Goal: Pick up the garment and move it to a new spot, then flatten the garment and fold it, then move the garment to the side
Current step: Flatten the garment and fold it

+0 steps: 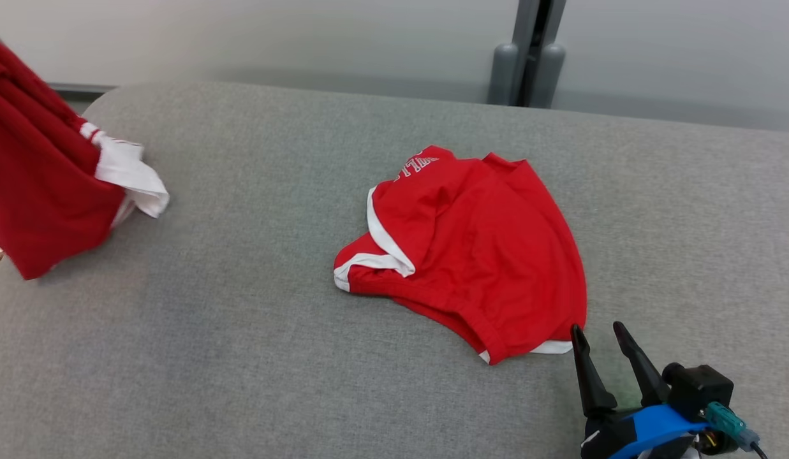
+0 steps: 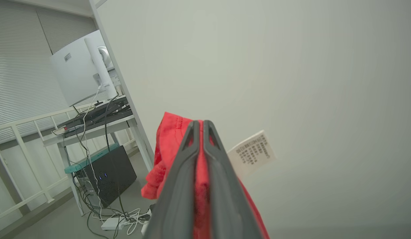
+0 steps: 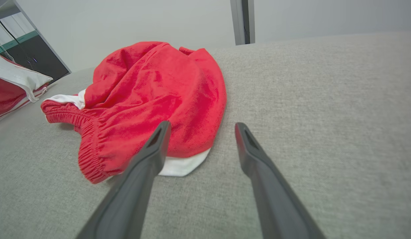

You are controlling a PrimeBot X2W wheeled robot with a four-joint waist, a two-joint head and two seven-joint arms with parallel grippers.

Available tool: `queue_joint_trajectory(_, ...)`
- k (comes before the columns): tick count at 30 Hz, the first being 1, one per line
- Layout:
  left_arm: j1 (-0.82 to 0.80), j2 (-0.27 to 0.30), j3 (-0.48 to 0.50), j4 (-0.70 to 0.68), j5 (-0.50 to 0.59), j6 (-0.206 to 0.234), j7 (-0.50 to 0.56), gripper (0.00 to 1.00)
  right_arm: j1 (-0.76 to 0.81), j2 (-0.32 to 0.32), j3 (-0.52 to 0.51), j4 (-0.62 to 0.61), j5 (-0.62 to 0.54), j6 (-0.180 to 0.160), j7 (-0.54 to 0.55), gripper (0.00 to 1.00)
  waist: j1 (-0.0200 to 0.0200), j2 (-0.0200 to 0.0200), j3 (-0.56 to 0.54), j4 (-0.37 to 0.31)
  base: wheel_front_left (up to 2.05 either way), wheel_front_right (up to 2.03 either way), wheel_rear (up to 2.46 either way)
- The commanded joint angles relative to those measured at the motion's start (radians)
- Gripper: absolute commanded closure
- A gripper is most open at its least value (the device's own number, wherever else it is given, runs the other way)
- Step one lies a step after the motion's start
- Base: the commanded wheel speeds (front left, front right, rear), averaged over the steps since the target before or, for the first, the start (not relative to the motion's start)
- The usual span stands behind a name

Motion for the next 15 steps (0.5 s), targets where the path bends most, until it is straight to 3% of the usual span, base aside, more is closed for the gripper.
queue_joint_trajectory(1, 0.017, 0.003, 0.005, -0.002, -0.002, 0.015, -0.002, 1.00, -0.016, -0.002, 0.006, -0.009, -0.006, 0.000, -0.001, 0.00, -0.0001, 0.0000, 0.026, 0.023, 0.00, 0.00, 0.00)
queue_joint_trajectory(6, 0.057, -0.009, 0.017, 0.017, -0.026, 0.042, -0.002, 1.00, -0.037, -0.002, 0.016, -0.024, -0.022, 0.000, -0.001, 0.00, -0.0001, 0.0000, 0.060, 0.045, 0.00, 0.00, 0.00)
queue_joint_trajectory(13, 0.155, -0.058, 0.042, 0.102, -0.101, 0.041, 0.017, 1.00, -0.059, -0.002, 0.023, -0.024, -0.044, 0.000, -0.001, 0.00, -0.0001, 0.0000, 0.095, 0.051, 0.00, 0.00, 0.00)
queue_joint_trajectory(14, 0.174, -0.066, 0.045, 0.126, -0.111, 0.043, 0.023, 0.42, -0.062, -0.002, 0.024, -0.022, -0.047, 0.000, -0.001, 0.00, -0.0001, 0.0000, 0.100, 0.049, 0.00, 0.00, 0.00)
queue_joint_trajectory(15, 0.192, -0.076, 0.051, 0.153, -0.128, 0.040, 0.030, 0.00, -0.066, -0.002, 0.027, -0.021, -0.049, 0.000, -0.001, 0.00, -0.0001, 0.0000, 0.104, 0.046, 0.00, 0.00, 0.00)
